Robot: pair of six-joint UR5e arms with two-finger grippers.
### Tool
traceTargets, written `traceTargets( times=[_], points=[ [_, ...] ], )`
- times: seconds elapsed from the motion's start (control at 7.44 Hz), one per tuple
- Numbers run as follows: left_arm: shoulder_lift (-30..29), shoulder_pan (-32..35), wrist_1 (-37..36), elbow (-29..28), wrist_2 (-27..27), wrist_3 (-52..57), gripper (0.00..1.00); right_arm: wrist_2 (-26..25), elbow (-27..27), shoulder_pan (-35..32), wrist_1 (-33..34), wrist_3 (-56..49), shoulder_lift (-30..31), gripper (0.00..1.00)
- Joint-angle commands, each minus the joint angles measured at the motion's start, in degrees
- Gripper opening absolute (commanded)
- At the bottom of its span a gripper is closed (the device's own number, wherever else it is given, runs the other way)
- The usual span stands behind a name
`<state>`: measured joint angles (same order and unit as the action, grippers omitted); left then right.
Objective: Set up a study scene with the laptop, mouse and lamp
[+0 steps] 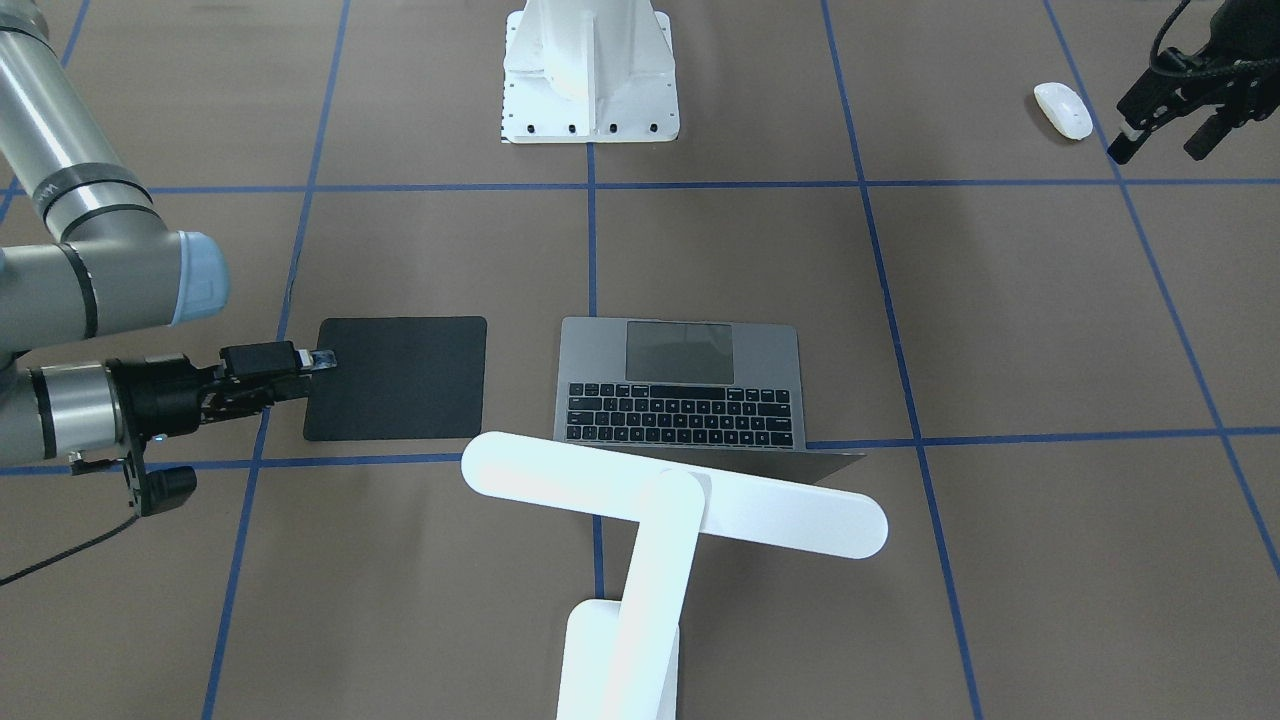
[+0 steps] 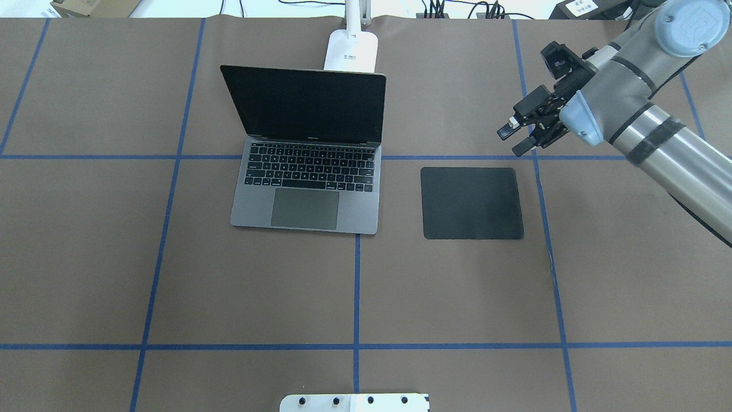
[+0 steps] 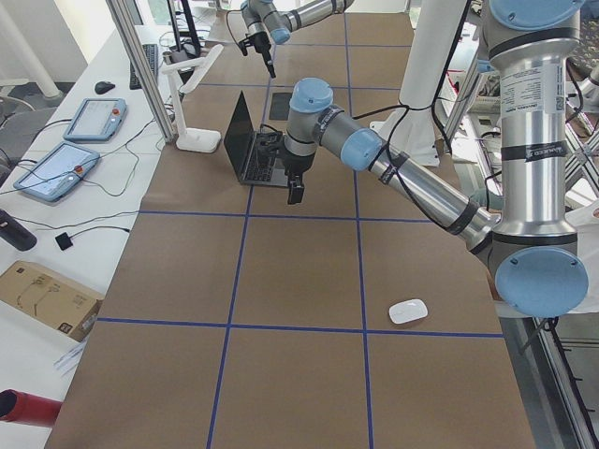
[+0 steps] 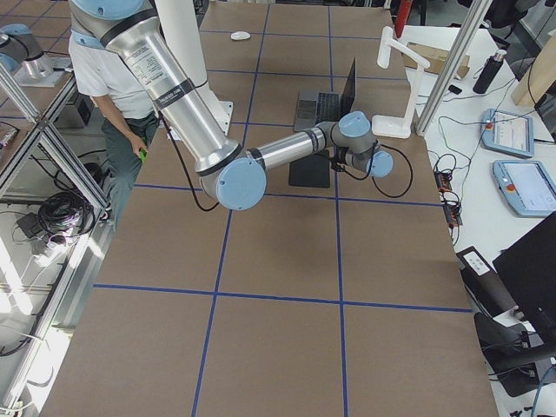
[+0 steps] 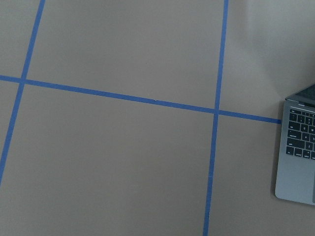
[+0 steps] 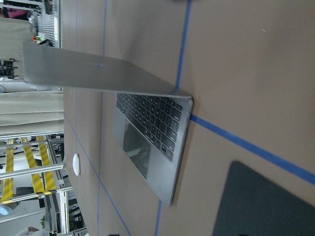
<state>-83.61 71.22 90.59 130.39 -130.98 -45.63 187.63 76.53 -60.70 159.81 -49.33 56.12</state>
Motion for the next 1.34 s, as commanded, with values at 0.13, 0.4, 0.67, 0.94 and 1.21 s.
traceTargets(
  times=[0.13,0.4,0.67,0.94,1.21],
  points=[
    [0.20,0.06,-0.06,-0.14,-0.07,0.10,1.00,-14.10,8.37,-3.63,-0.02,20.02,5.48,0.84],
    [1.68,0.15,0.02,0.39,-0.16,0.10,1.00,-26.90,10.39,-4.08,-0.20,25.33,5.84,0.84],
    [1.87,0.32,0.02,0.92,-0.16,0.10,1.00,-36.07,10.39,-6.79,-0.63,25.34,5.84,0.84],
    [4.14,0.24,0.55,0.83,0.19,3.50,1.00,-44.58,10.48,-10.82,-10.25,25.43,7.50,0.84],
    [7.22,0.15,0.55,0.04,0.72,14.55,1.00,-51.81,11.43,-13.64,-23.68,25.43,11.44,0.85]
  ],
)
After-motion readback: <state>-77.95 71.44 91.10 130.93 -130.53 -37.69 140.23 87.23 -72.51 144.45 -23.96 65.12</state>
